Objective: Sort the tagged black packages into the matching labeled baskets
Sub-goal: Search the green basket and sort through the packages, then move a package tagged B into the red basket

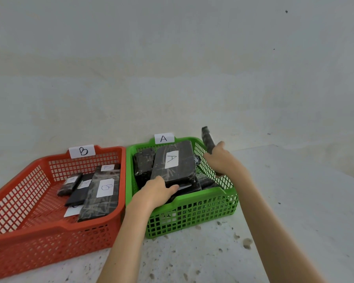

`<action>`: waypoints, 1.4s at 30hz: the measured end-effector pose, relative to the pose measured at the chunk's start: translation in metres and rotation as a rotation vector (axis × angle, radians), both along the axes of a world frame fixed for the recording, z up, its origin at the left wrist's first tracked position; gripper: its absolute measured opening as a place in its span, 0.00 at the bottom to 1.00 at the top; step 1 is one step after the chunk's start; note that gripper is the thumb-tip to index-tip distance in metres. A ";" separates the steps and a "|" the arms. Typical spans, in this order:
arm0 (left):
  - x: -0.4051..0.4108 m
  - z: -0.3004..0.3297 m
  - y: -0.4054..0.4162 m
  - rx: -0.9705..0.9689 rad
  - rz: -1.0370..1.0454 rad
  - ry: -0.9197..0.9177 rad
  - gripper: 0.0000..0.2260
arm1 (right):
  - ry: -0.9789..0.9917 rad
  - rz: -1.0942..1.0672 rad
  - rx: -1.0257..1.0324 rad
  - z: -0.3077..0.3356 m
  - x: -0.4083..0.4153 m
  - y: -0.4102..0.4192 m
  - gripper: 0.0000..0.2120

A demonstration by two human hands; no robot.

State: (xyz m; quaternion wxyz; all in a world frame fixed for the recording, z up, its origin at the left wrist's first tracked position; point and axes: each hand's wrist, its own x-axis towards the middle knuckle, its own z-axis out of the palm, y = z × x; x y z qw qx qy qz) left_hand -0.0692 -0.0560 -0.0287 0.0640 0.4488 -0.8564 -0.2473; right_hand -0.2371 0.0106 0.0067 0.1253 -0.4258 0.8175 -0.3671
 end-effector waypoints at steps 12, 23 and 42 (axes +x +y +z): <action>-0.002 -0.002 -0.001 0.018 -0.125 -0.098 0.16 | 0.271 0.283 0.578 -0.025 -0.019 -0.014 0.21; -0.002 -0.001 -0.001 0.032 -0.131 -0.069 0.16 | 0.142 0.146 0.641 -0.017 -0.005 -0.042 0.23; -0.003 0.024 0.017 0.535 0.040 0.815 0.34 | 0.313 0.098 -0.247 0.061 0.023 0.024 0.12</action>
